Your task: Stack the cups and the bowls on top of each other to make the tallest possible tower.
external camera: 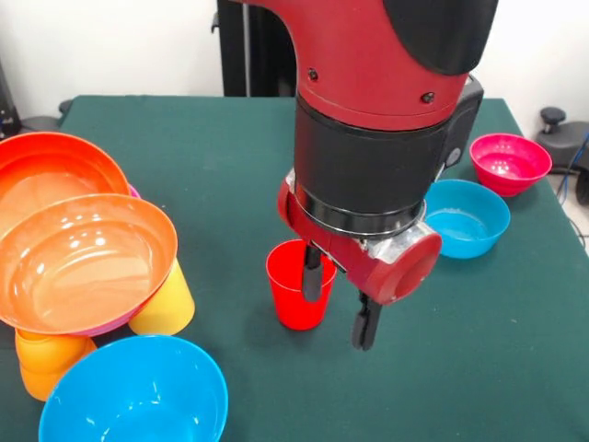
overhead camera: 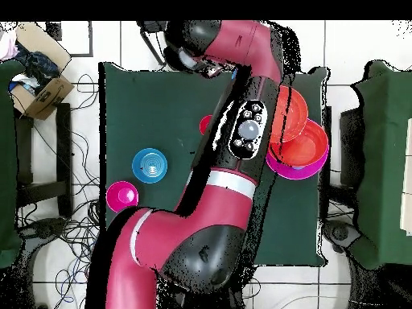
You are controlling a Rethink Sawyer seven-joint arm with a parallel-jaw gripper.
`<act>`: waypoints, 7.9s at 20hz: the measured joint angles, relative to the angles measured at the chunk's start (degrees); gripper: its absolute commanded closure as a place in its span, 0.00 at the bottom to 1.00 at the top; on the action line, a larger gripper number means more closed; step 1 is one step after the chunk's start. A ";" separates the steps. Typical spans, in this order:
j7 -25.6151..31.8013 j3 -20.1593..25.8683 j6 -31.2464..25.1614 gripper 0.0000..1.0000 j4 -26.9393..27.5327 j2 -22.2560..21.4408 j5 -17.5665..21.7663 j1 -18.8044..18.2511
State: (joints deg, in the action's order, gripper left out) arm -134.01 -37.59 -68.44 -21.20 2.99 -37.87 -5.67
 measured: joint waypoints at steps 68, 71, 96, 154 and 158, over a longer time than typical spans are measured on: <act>0.00 8.23 11.71 0.00 -24.96 -6.51 5.49 4.98; 0.00 8.22 9.03 0.00 -24.76 -6.31 5.62 5.13; 0.00 7.75 3.08 0.00 -19.76 -1.72 6.45 5.37; 0.00 12.53 5.42 1.00 -19.81 -6.54 15.10 1.41; 0.00 11.95 1.16 1.00 -16.19 -6.60 15.23 0.47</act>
State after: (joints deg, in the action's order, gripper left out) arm -134.01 -25.63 -67.28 -37.39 -3.61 -22.63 -5.20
